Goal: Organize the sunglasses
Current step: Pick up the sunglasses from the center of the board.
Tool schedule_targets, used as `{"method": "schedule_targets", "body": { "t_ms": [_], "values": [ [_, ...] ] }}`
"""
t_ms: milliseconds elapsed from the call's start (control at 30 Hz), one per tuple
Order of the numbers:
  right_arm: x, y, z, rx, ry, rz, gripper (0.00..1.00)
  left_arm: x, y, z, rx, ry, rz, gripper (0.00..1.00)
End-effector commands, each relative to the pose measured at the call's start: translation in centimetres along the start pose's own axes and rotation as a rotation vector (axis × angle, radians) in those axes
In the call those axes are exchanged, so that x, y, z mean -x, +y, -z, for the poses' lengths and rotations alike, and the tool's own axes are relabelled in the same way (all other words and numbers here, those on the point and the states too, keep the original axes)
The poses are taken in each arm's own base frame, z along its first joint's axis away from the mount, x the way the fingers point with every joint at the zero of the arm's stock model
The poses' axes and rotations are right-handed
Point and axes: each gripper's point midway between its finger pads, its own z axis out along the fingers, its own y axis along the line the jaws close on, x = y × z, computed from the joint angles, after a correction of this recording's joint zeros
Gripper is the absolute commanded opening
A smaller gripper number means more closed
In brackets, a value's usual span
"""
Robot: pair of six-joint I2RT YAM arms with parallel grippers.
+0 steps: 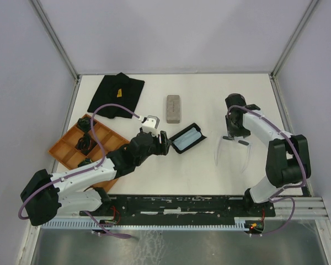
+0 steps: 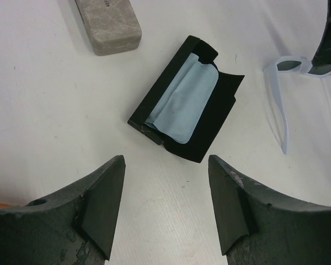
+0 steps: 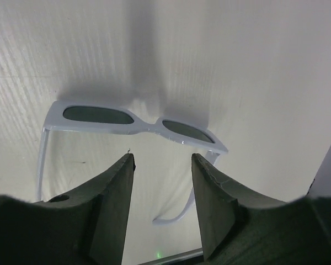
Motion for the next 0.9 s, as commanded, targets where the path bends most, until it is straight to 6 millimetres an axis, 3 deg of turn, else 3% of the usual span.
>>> {"method": "schedule_targets", "body": {
  "t_ms": [0, 133, 300, 667, 867],
  "values": [
    [2.1, -0.2, -0.5, 0.006, -0.016, 0.041, 0.53, 1.5, -1.1, -0.1, -0.037, -0.034, 0.005, 0.69],
    [2.9, -0.2, -1.3, 0.006, -0.018, 0.055, 0.46, 1.2, -1.4, -0.2, -0.053, -0.020, 0.007, 0.68],
    [3.4, -0.2, -1.7, 0.002, -0.017, 0.078, 0.46, 1.0, -1.4, -0.2, -0.058, -0.015, 0.007, 0.68],
    [2.9, 0.6, -2.7, 0.041, 0.044, 0.118, 0.46, 0.9, -1.5, -0.4, -0.060, -0.008, 0.005, 0.68],
    [2.7, 0.7, -2.9, 0.055, 0.055, 0.113, 0.38, 0.8, -1.5, -0.4, -0.061, -0.005, 0.004, 0.68]
  ]
}}
